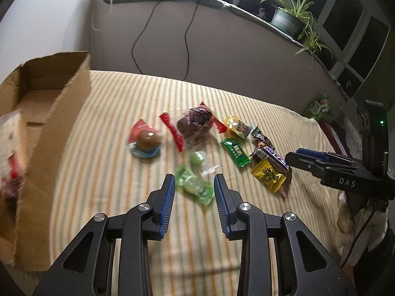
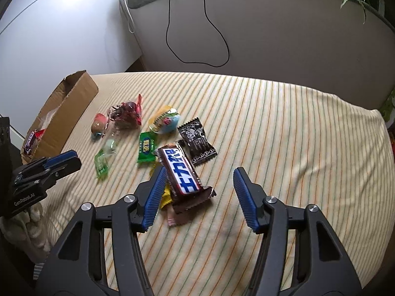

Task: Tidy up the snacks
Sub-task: 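Grasp the green candy with the left tool while the right tool grasps the blue-white chocolate bar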

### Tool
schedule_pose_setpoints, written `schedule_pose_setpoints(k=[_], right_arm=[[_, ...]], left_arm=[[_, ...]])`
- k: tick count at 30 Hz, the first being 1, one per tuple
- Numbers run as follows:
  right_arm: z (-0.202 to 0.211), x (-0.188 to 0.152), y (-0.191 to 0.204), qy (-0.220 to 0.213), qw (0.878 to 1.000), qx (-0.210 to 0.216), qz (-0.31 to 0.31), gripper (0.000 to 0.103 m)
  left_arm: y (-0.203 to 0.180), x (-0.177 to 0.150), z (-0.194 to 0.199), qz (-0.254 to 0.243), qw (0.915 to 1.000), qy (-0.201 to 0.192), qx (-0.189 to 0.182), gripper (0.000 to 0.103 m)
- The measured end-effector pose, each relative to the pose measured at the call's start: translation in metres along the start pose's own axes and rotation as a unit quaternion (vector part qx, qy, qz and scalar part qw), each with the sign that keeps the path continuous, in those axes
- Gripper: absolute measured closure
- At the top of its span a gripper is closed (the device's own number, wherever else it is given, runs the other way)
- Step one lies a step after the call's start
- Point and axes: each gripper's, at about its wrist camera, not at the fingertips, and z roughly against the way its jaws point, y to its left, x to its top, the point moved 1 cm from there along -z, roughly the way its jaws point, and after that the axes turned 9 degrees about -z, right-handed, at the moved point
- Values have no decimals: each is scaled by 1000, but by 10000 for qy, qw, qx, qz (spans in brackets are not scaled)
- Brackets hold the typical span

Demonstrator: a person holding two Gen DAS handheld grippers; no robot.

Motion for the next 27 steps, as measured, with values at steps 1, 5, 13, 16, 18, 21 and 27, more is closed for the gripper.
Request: schedule_pose_setpoints(k=[1,5,13,16,18,21,27], right_arm=[[-2,1,1,22,10000,27,-13,45],[-10,4,2,101,9999,139,-18,46],[-26,7,9,240,9995,184,101,49],[-28,8,10,255,9994,189,109,49],[-28,7,11,293,9992,250,117,50],[-32,4,19,351,9987,252,263,51],[-39,0,25,428,9982,208,363,66]], left_arm=[[-2,2,-3,-30,10000,14,-2,72],[-5,8,-18,-102,9999,130,14,72],[-3,16,-38,-209,9993,262,154,72],[-4,20,-41,-269,9991,273,205,72],[-5,21,-42,-268,9990,266,220,72],[-6,22,-44,-252,9991,253,232,72],[-8,24,-48,-308,9989,225,277,72]])
